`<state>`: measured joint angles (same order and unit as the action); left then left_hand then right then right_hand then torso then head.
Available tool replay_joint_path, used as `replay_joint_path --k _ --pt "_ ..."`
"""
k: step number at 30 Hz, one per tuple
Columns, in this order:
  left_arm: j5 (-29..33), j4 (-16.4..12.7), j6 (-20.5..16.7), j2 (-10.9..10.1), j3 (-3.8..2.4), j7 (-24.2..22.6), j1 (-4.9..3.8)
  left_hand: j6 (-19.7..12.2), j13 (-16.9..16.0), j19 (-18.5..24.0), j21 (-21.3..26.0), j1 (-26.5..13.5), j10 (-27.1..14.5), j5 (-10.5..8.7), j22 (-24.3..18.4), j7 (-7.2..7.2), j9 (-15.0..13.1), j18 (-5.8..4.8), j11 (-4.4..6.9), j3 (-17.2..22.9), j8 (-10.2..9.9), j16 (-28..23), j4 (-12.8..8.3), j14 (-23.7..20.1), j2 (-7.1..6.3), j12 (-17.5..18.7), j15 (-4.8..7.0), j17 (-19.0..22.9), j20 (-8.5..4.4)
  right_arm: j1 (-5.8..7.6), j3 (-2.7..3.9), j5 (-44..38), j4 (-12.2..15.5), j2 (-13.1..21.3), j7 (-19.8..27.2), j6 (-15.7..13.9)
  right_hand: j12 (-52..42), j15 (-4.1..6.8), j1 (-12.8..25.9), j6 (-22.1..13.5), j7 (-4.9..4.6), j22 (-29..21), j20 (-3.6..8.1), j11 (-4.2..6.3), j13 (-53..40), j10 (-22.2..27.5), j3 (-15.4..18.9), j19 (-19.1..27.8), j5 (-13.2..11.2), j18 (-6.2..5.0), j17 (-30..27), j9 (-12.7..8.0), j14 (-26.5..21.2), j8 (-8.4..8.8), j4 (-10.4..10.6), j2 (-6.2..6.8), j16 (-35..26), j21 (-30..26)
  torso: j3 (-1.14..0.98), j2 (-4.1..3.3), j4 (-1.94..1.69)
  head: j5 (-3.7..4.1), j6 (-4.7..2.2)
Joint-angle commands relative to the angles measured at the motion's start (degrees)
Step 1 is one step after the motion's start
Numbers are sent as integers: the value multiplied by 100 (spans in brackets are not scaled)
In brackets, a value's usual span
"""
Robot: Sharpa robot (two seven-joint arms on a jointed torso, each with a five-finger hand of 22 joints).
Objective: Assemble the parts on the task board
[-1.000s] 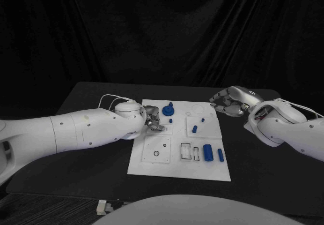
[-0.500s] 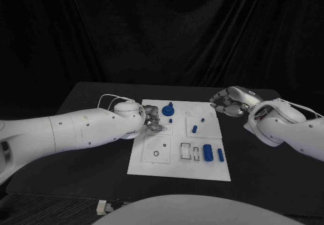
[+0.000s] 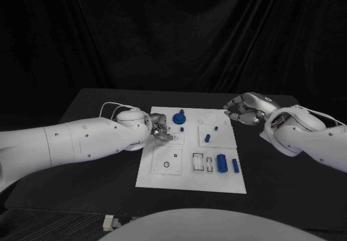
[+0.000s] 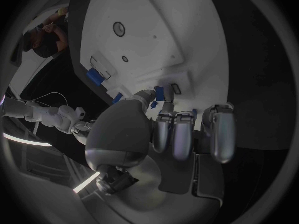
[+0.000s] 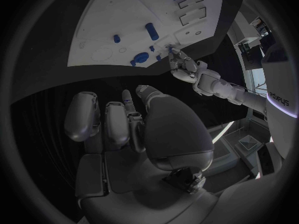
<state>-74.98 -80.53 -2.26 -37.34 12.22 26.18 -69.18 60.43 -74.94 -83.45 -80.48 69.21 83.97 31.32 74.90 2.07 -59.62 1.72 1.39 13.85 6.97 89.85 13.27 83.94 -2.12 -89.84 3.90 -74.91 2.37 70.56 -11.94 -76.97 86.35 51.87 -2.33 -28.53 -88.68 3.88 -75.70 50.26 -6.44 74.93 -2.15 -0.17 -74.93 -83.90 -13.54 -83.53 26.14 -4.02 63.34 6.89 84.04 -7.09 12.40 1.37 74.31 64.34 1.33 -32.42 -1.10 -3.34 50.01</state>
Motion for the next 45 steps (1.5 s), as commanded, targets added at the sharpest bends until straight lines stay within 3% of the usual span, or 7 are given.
replay_joint_path --k 1,12,16,19,29,36,45 --pt "548 -29 5 -18 -8 34 -112 40 -1506 -51 -26 4 603 -8 1193 4 13 68 33 29 -6 15 -4 606 -46 -16 34 -1509 -7 -16 4 -9 -5 4 -95 29 25 -34 -59 48 -3 738 -35 -49 -1189 -439 -37 18 28 -109 -5 -9 162 -14 9 10 -20 -12 1 1 1 4 -1" --pt "1844 92 734 33 -9 143 -583 40 -1506 -42 -10 11 603 -80 1187 -6 -11 73 42 184 30 15 -70 606 -61 -16 43 -1509 -15 -18 4 -9 -14 -2 -104 57 25 -34 -59 48 -3 738 -35 -49 -1189 -439 -37 18 28 -109 -5 -9 162 -14 9 10 -20 -12 1 1 0 -1 -1" --pt "2097 264 1300 132 -9 205 -688 24 -1506 -21 20 26 603 -93 1177 -4 -21 80 43 248 40 15 -123 606 -89 -16 44 -1509 -18 -18 4 -9 -12 0 -106 66 30 -36 -62 54 -4 735 -37 -51 -1178 -432 -45 22 30 -111 -19 -10 159 -16 4 8 -30 -25 0 0 1 1 -1" --pt "2252 525 2060 297 -10 289 -754 14 -1506 -14 29 21 603 -156 1174 -1 -28 82 39 317 50 15 -167 606 -99 -16 42 -1509 -18 -18 4 -9 -10 5 -109 70 30 -36 -62 54 -4 735 -37 -51 -1178 -432 -45 22 30 -111 -19 -10 159 -16 4 8 -30 -25 0 1 0 1 -1" --pt "2352 1254 3036 771 -10 394 -799 4 -1506 0 50 29 603 -194 1167 -2 -48 87 41 547 81 15 -314 606 -90 -16 42 -1509 -19 -18 4 -8 23 20 -83 61 37 -38 -66 62 -5 729 -38 -52 -1164 -424 -54 28 32 -115 -35 -10 155 -19 0 5 -40 -45 -1 4 1 -34 -1" --pt "2361 1825 3261 1127 -10 431 -798 -29 -1506 19 80 -47 603 -277 1158 10 -54 93 33 766 89 15 -452 606 -149 -16 37 -1509 -16 -18 4 3 39 9 -68 63 41 -39 -70 65 -5 728 -39 -52 -1158 -420 -62 31 33 -116 -40 -11 153 -20 -5 3 -44 -51 2 -1 2 -76 -1" --pt "2362 2243 3291 1435 -10 455 -762 -86 -1506 27 91 -140 603 -366 1155 38 -31 94 11 908 59 15 -530 606 -141 -16 22 -1509 -4 -18 4 6 51 14 -64 69 41 -39 -70 65 -5 728 -39 -52 -1158 -420 -62 31 33 -116 -40 -11 153 -20 -5 3 -44 -51 2 -2 -2 -79 -1"
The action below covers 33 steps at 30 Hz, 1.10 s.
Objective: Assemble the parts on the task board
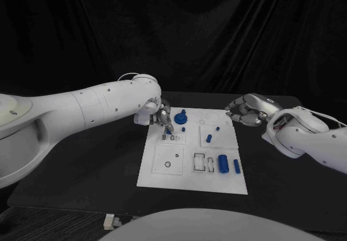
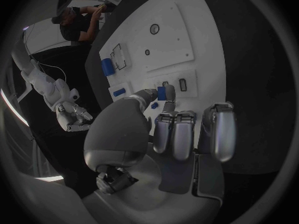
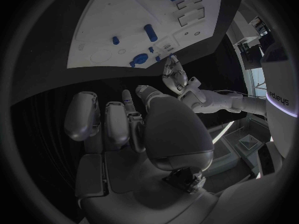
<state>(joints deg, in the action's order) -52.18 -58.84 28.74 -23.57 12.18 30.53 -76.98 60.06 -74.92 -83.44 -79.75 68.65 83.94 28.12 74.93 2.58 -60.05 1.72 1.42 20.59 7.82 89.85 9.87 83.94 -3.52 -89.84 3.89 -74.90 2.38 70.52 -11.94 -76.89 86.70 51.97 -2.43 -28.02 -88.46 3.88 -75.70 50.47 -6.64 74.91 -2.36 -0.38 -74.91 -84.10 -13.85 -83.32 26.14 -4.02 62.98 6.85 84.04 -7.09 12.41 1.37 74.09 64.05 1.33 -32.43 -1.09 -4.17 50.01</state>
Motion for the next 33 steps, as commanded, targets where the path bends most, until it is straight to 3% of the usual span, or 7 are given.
replay_joint_path --k 1,6,8,9,11,33 --pt "82 104 175 82 -5 20 27 -49 -1508 27 18 -85 606 -46 1153 -12 12 94 8 234 -26 15 -190 606 -1 -16 22 -1510 -6 -15 4 -2 14 1 -53 20 19 -39 -70 44 15 730 -18 -31 -1160 -399 -31 10 34 -116 -5 -7 154 -20 -5 3 -22 -22 2 -1 -1 -1 -1" --pt "82 184 145 170 -5 24 69 -63 -1508 23 13 -147 606 -98 1155 -1 20 93 -3 261 -35 15 -198 606 6 -16 14 -1510 1 -41 4 17 0 -8 -46 26 21 -40 -76 46 15 730 -19 -33 -1155 -396 -40 12 36 -117 -12 -9 152 -20 -12 2 -27 -26 1 -2 0 -18 -1" --pt "82 198 159 195 -5 29 88 -73 -1508 24 15 -194 606 -182 1154 4 30 93 -8 281 -42 15 -218 606 11 -16 8 -1510 7 -53 4 35 -9 -12 -41 26 21 -40 -76 46 15 730 -19 -33 -1155 -396 -40 12 36 -117 -12 -9 152 -20 -12 2 -27 -26 1 -6 -3 -21 -1" --pt "82 203 167 205 -5 31 96 -77 -1508 28 21 -267 606 -404 1152 9 46 94 -14 290 -52 15 -232 606 25 -16 0 -1510 16 -58 4 40 -11 -12 -39 26 27 -40 -78 47 14 726 -19 -34 -1145 -390 -43 15 37 -119 -20 -9 150 -20 -15 3 -32 -40 2 -4 -4 -19 -1" --pt "82 217 192 225 -5 37 115 -79 -1508 30 25 -283 606 -446 1151 10 53 96 -17 297 -56 15 -244 606 29 -16 -2 -1510 17 -68 4 50 -12 -8 -36 24 27 -40 -78 47 14 726 -19 -34 -1145 -390 -43 15 37 -119 -20 -9 150 -20 -15 3 -32 -40 2 -8 -1 -20 -1" --pt "81 309 196 319 -5 53 230 -119 -1508 38 37 -273 606 -477 1147 20 95 99 -24 373 -99 15 -362 606 59 -16 -9 -1510 26 -83 4 66 5 26 -24 -6 28 -43 -83 48 14 723 -20 -39 -1144 -389 -50 18 41 -121 -23 -11 149 -19 -21 3 -35 -51 1 1 0 -35 -1"
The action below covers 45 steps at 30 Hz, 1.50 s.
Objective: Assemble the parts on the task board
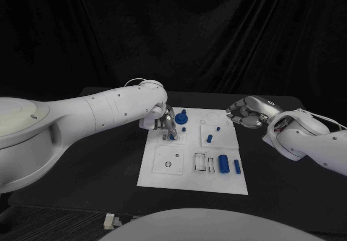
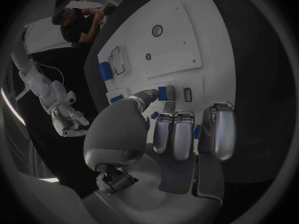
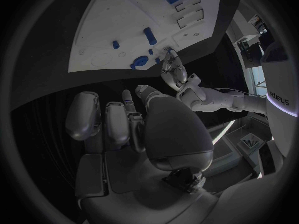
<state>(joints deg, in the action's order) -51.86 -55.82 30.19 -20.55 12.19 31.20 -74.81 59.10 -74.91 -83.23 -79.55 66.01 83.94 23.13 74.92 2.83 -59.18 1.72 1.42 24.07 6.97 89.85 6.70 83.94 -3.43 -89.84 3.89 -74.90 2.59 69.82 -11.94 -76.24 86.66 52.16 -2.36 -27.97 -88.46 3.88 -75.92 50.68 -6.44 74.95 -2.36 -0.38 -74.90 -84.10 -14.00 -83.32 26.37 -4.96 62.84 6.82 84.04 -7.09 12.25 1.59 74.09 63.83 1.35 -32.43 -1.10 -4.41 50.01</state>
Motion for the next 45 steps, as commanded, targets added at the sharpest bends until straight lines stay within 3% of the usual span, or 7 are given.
replay_joint_path --k 1,45 --pt "49 9 47 17 -6 -14 14 -22 -1509 17 17 -9 606 22 1148 -5 8 99 -23 25 -14 15 -45 606 50 -16 -9 -1510 5 -13 3 1 8 8 -30 -10 28 -43 -61 28 -7 720 -20 -39 -1144 -389 -35 19 17 -27 -8 -7 149 -19 -6 -19 -35 -29 -1 1 0 -12 -1" --pt "48 193 -94 79 -5 -4 90 -23 -1509 64 85 38 606 61 1126 4 20 116 -32 129 -19 15 -203 606 98 -16 -17 -1510 13 -14 3 24 -29 4 -33 112 40 -47 -65 31 -12 710 -24 -44 -1121 -375 -50 29 23 -32 -38 -11 143 -18 -15 -16 -54 -66 0 2 0 -16 -1"
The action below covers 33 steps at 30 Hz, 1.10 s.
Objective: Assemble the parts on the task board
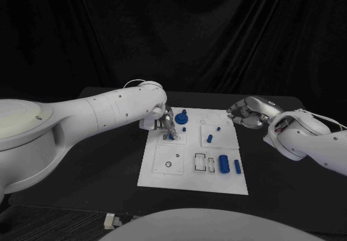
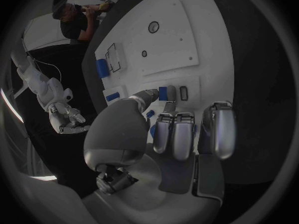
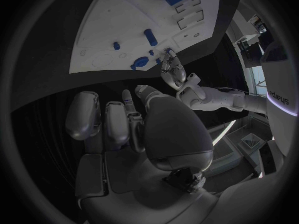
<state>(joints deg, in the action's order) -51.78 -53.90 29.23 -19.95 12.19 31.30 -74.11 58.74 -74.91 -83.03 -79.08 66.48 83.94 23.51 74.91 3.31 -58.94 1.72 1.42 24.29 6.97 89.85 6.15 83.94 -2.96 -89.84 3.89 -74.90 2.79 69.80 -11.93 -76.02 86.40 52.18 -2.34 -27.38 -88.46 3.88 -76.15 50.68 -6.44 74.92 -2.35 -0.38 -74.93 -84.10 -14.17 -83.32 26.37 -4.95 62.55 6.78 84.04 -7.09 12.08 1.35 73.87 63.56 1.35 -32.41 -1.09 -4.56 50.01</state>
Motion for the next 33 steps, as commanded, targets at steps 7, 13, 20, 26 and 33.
replay_joint_path --k 7,13,20,26,33 --pt "41 20 85 32 -5 3 36 8 -1509 53 51 2 606 23 1123 -41 -4 119 -35 129 -20 15 -183 606 65 -16 -20 -1510 -5 -13 3 22 -12 -8 -38 70 49 -49 -42 31 -13 710 -25 -46 -1101 -365 -37 33 24 -36 -19 -9 141 -17 0 8 -38 -51 0 0 -4 2 -1" --pt "41 47 74 52 -5 7 65 -1 -1509 64 67 9 606 16 1118 -36 -3 123 -39 144 -24 15 -211 606 74 -16 -22 -1510 -3 -14 3 26 -15 -15 -35 84 49 -49 -42 31 -13 710 -25 -46 -1101 -365 -37 33 24 -36 -19 -9 141 -17 0 8 -38 -51 0 0 -4 3 -1" --pt "41 49 19 63 -5 3 89 -15 -1509 86 93 -213 606 -333 1111 -7 16 127 -71 56 -42 15 -171 606 143 -16 -52 -1510 24 -16 3 27 -18 -17 -34 99 49 -49 -42 31 -13 710 -25 -46 -1101 -365 -37 33 24 -36 -19 -9 141 -17 0 8 -38 -51 -1 -4 -4 -3 -1" --pt "41 30 -47 54 -5 -3 98 -13 -1509 91 100 -446 606 -749 1109 7 61 129 -87 -138 -71 15 -42 606 204 -16 -68 -1510 42 -21 3 27 -16 -15 -33 112 49 -49 -42 31 -13 710 -25 -46 -1101 -365 -37 33 24 -36 -19 -9 141 -17 0 8 -38 -51 1 -4 -3 7 -1" --pt "40 35 -64 50 -5 1 102 19 -1509 100 114 -902 606 -1427 1105 46 140 132 -123 -567 -109 15 323 606 273 -16 -99 -1510 70 -29 3 28 -20 -16 -34 138 53 -52 -43 30 -15 704 -27 -51 -1092 -359 -44 39 24 -39 -35 -11 137 -16 -4 9 -49 -73 0 0 -1 2 -1"
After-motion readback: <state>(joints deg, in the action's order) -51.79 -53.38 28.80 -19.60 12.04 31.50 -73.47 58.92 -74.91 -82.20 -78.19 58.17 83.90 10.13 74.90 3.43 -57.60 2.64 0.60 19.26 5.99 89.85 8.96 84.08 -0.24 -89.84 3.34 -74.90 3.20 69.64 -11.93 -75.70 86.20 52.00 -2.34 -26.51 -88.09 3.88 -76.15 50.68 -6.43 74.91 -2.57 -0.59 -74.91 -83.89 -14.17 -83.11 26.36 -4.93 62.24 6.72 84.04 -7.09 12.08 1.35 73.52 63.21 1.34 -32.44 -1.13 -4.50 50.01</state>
